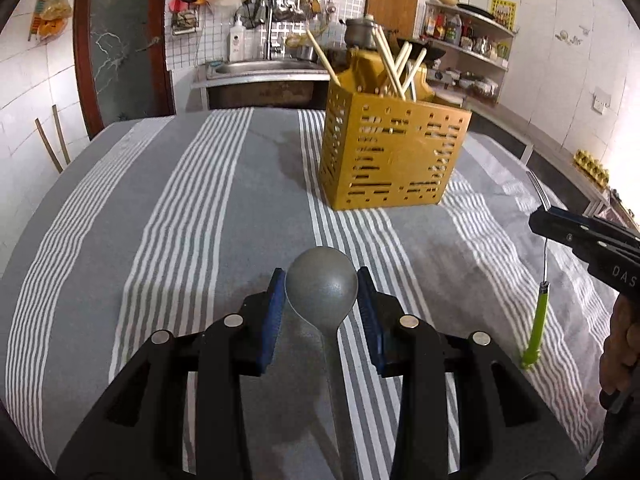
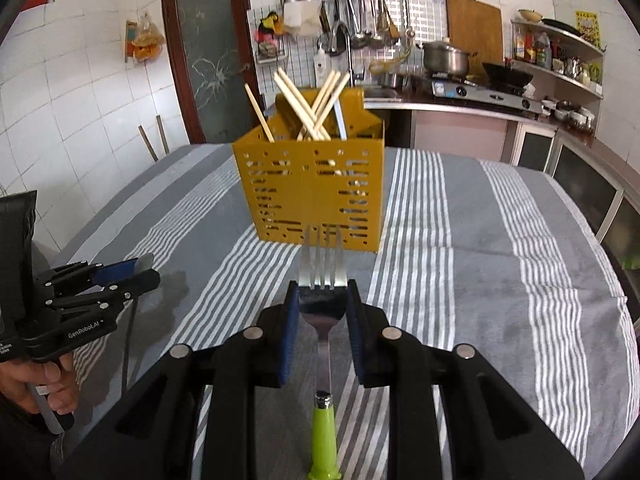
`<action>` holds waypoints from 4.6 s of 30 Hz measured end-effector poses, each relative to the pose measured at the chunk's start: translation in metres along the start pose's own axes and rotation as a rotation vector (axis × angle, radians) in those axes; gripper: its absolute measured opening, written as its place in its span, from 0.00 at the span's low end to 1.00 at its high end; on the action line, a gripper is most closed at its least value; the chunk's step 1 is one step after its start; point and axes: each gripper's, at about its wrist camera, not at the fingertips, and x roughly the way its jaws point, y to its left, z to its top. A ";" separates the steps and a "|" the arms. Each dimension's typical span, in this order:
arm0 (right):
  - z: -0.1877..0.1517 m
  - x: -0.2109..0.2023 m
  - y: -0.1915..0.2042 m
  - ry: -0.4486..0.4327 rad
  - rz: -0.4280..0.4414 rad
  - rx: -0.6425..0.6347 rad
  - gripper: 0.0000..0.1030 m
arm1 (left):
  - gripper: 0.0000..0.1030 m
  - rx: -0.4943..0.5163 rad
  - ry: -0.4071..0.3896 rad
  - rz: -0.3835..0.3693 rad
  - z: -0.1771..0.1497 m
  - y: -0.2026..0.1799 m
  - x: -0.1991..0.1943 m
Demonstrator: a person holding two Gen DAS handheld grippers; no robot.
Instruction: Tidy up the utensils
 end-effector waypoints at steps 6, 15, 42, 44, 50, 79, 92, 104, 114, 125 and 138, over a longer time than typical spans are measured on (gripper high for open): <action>-0.003 -0.021 -0.001 -0.048 -0.003 0.004 0.23 | 0.34 -0.003 -0.054 0.003 -0.001 -0.003 -0.021; 0.000 -0.037 -0.007 -0.102 -0.002 0.020 0.23 | 0.34 0.013 -0.124 0.005 0.003 -0.014 -0.044; 0.037 -0.068 -0.012 -0.212 -0.024 0.005 0.22 | 0.34 0.075 -0.280 -0.005 0.053 -0.037 -0.086; 0.040 -0.069 -0.013 -0.217 -0.027 0.006 0.22 | 0.34 0.079 -0.290 -0.007 0.056 -0.039 -0.088; 0.055 -0.075 -0.013 -0.249 -0.028 -0.004 0.22 | 0.34 0.093 -0.319 -0.009 0.070 -0.041 -0.094; 0.184 -0.059 -0.006 -0.455 0.013 -0.065 0.16 | 0.34 0.106 -0.524 -0.006 0.209 -0.064 -0.073; 0.146 -0.010 -0.040 -0.263 0.056 -0.088 0.13 | 0.34 0.068 -0.444 0.057 0.194 -0.019 -0.037; 0.065 0.085 0.052 0.069 0.287 -0.345 0.37 | 0.34 -0.127 -0.202 0.092 0.104 0.097 -0.005; 0.047 0.141 0.063 0.232 0.169 -0.478 0.36 | 0.34 -0.365 -0.141 -0.037 0.048 0.165 -0.016; 0.044 0.184 0.069 0.309 0.129 -0.667 0.34 | 0.34 -0.513 -0.034 -0.072 0.013 0.185 0.032; 0.047 0.172 0.067 0.604 0.150 -0.505 0.11 | 0.34 -0.392 0.018 -0.066 0.016 0.149 0.041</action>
